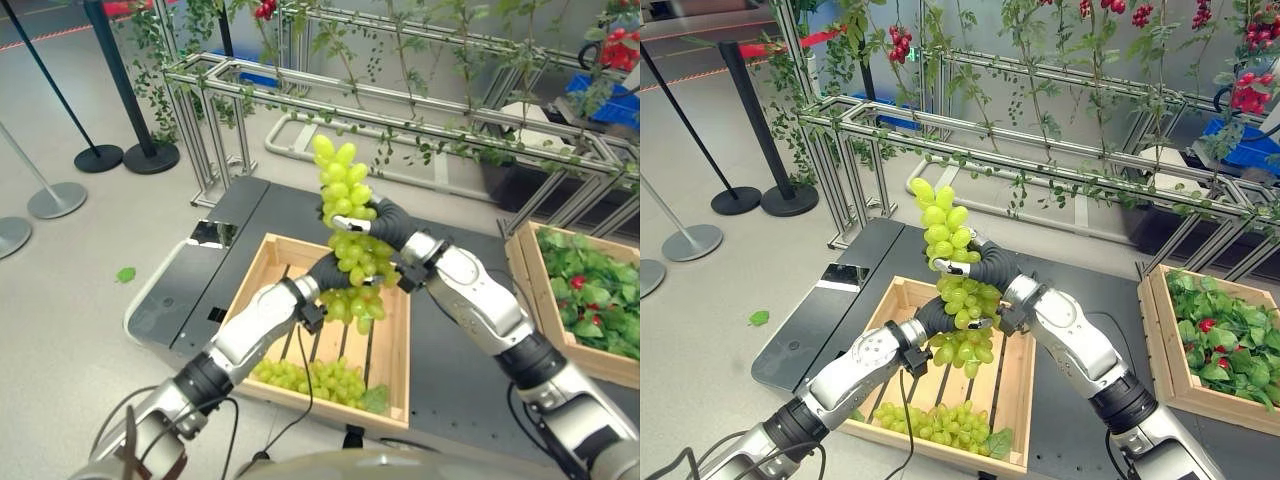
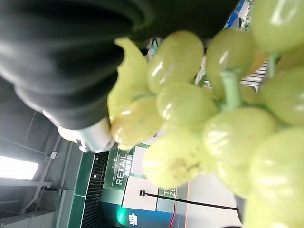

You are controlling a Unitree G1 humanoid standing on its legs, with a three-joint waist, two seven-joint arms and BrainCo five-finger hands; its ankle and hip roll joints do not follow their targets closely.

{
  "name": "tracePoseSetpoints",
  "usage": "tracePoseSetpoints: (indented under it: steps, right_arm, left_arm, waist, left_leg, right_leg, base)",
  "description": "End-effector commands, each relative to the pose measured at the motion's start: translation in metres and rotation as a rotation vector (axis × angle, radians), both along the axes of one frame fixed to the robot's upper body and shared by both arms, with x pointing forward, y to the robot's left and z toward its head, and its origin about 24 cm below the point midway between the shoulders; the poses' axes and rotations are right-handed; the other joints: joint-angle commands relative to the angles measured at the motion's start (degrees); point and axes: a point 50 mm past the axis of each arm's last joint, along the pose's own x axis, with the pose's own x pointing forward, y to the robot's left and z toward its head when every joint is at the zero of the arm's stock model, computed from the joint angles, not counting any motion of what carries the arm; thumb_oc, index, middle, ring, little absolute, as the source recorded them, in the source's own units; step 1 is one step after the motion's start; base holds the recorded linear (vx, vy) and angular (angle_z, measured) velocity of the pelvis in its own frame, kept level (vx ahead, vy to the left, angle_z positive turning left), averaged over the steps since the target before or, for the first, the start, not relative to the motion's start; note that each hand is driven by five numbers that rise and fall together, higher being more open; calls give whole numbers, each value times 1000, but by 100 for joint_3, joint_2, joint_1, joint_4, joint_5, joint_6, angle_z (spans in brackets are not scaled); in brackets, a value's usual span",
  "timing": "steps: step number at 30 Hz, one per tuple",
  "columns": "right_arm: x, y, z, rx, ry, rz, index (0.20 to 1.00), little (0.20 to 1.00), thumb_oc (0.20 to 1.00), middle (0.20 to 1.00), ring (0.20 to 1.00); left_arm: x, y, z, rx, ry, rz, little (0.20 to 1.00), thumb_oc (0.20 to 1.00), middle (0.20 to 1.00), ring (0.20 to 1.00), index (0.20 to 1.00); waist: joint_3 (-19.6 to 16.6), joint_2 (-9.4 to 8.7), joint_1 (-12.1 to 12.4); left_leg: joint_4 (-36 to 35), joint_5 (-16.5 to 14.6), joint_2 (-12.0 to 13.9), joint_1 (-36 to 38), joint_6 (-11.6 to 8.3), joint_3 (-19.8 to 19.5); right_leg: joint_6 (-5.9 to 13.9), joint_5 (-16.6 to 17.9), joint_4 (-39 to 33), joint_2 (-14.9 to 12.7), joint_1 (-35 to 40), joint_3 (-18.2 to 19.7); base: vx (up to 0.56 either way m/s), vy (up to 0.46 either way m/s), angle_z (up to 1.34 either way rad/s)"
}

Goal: Pick up the fruits from the basket on one side to the basket on the other side

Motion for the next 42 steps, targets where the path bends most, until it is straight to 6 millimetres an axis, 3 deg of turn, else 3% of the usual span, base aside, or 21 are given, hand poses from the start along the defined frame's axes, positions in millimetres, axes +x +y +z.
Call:
tracePoseSetpoints:
  steps: [1,10,11,12,19,22,23,24,25,26,28,29,31,32,34,35,37,38,41,42]
  right_arm:
    - [-7,-4,33,127,-164,-11,200,200,200,200,200]
    - [-6,-10,29,128,-150,-41,200,200,200,200,200]
    - [-6,-10,29,128,-150,-42,388,388,388,388,388]
    - [-6,-11,29,124,-152,-49,1000,1000,1000,1000,1000]
    - [-6,-32,30,107,-184,-138,1000,1000,1000,1000,1000]
    - [-8,-68,25,90,-213,-316,1000,1000,1000,1000,1000]
    - [-17,-98,15,29,-228,-465,1000,1000,1000,1000,1000]
    - [-18,-98,15,29,-228,-465,1000,1000,1000,1000,1000]
    - [-26,-127,-6,22,-165,-613,1000,1000,1000,1000,1000]
    - [-26,-127,-6,22,-165,-613,1000,1000,1000,1000,1000]
    - [-41,-159,-32,15,-70,-777,1000,1000,1000,1000,1000]
    - [-41,-159,-32,16,-70,-777,1000,1000,1000,1000,1000]
    - [-72,-201,-81,25,118,-1020,1000,1000,1000,1000,1000]
    - [-72,-201,-81,25,118,-1019,1000,1000,1000,1000,1000]
    - [-87,-210,-102,21,207,-1082,1000,1000,1000,1000,1000]
    - [-93,-212,-120,23,280,-1133,1000,1000,1000,1000,1000]
    - [-92,-211,-122,8,287,-1124,1000,1000,1000,1000,1000]
    - [-88,-209,-122,9,283,-1120,1000,1000,1000,1000,1000]
    - [-84,-201,-125,-3,299,-1082,1000,1000,1000,1000,1000]
    - [-84,-200,-126,-17,303,-1067,1000,1000,1000,1000,1000]
  left_arm:
    - [11,-5,24,-67,-95,-10,200,200,200,200,200]
    - [9,-3,22,-85,-77,-1,200,200,200,200,200]
    - [9,-3,22,-85,-77,-1,200,200,200,200,200]
    - [9,-2,22,-90,-79,3,200,200,200,200,200]
    - [9,13,28,-117,-97,47,200,200,200,200,200]
    - [9,44,30,-136,-116,149,200,200,200,200,200]
    - [7,74,33,-166,-139,258,200,200,200,200,200]
    - [7,74,33,-165,-138,258,200,200,200,200,200]
    - [2,98,33,-206,-140,351,200,200,200,200,200]
    - [1,98,33,-206,-140,351,200,200,200,200,200]
    - [-8,125,35,-223,-161,452,200,200,200,200,200]
    - [-8,125,35,-222,-160,452,200,200,200,200,200]
    - [-24,157,43,-225,-230,568,200,200,200,200,200]
    - [-25,157,43,-225,-230,568,200,200,200,200,200]
    - [-28,166,46,-222,-264,614,200,200,200,200,200]
    - [-31,175,52,-201,-315,668,200,200,200,200,200]
    - [-32,179,55,-196,-336,698,200,200,200,200,200]
    - [-32,182,57,-201,-354,717,200,200,200,200,200]
    - [-34,185,58,-210,-367,760,200,200,200,200,200]
    - [-35,186,60,-199,-390,776,200,200,200,200,200]
  waist:
    - [-134,-335,10]
    - [-130,-302,0]
    - [-130,-302,1]
    - [-119,-297,-4]
    - [-52,-280,-30]
    - [67,-239,-71]
    - [166,-183,-122]
    - [146,-189,-118]
    - [215,-153,-185]
    - [195,-162,-183]
    - [246,-146,-247]
    - [227,-156,-244]
    - [332,-181,-374]
    - [323,-184,-372]
    - [412,-203,-447]
    - [543,-220,-501]
    - [613,-210,-499]
    - [643,-169,-472]
    - [599,41,-258]
    - [522,114,-167]
  left_leg:
    - [240,-270,-278,-385,302,-191]
    - [248,-294,-296,-362,324,-147]
    - [248,-294,-296,-361,324,-147]
    - [271,-304,-289,-361,323,-139]
    - [631,-471,-320,-458,347,-43]
    - [1051,-675,-365,-648,418,154]
    - [1136,-764,-379,-694,505,299]
    - [1126,-744,-385,-714,507,307]
    - [1138,-780,-412,-783,585,421]
    - [1128,-757,-417,-805,587,428]
    - [1113,-815,-479,-834,667,510]
    - [1102,-791,-485,-854,668,519]
    - [1034,-820,-608,-879,739,615]
    - [1036,-821,-610,-884,741,620]
    - [1025,-793,-657,-952,734,665]
    - [1031,-742,-669,-1052,732,782]
    - [1060,-683,-603,-1142,720,841]
    - [1109,-613,-504,-1264,704,893]
    - [973,-262,-297,-1398,654,933]
    - [873,-140,-255,-1425,695,893]
  right_leg:
    - [683,-983,621,-425,236,-153]
    - [689,-951,585,-433,242,-52]
    - [689,-951,585,-433,243,-51]
    - [690,-955,595,-435,241,-39]
    - [718,-919,626,-464,202,77]
    - [789,-841,720,-525,36,357]
    - [867,-749,773,-572,-119,593]
    - [867,-734,769,-577,-145,601]
    - [957,-640,845,-628,-337,793]
    - [956,-624,840,-633,-364,801]
    - [1040,-578,896,-686,-498,935]
    - [1039,-561,889,-691,-523,945]
    - [1141,-471,956,-815,-713,1122]
    - [1143,-472,960,-817,-721,1128]
    - [1168,-390,946,-860,-846,1187]
    - [1221,-132,923,-900,-1044,1254]
    - [1245,-72,987,-897,-1166,1276]
    - [1214,-178,1174,-835,-1271,1207]
    - [972,-990,2087,-715,-987,524]
    - [889,-1500,2953,-473,-665,623]
  base:
    - [-23,13,4]
    - [-3,2,0]
    - [0,0,0]
    - [0,0,0]
    - [-7,19,-4]
    - [-98,137,-28]
    - [-136,184,-47]
    - [-201,256,-68]
    - [-109,126,-69]
    - [-146,187,-88]
    - [-82,133,-60]
    - [-94,166,-43]
    - [-121,194,-59]
    - [-119,140,-49]
    - [-179,90,-21]
    - [-204,70,-9]
    - [-208,11,-19]
    - [-257,0,-37]
    - [-181,2,-40]
    - [-102,-40,-30]
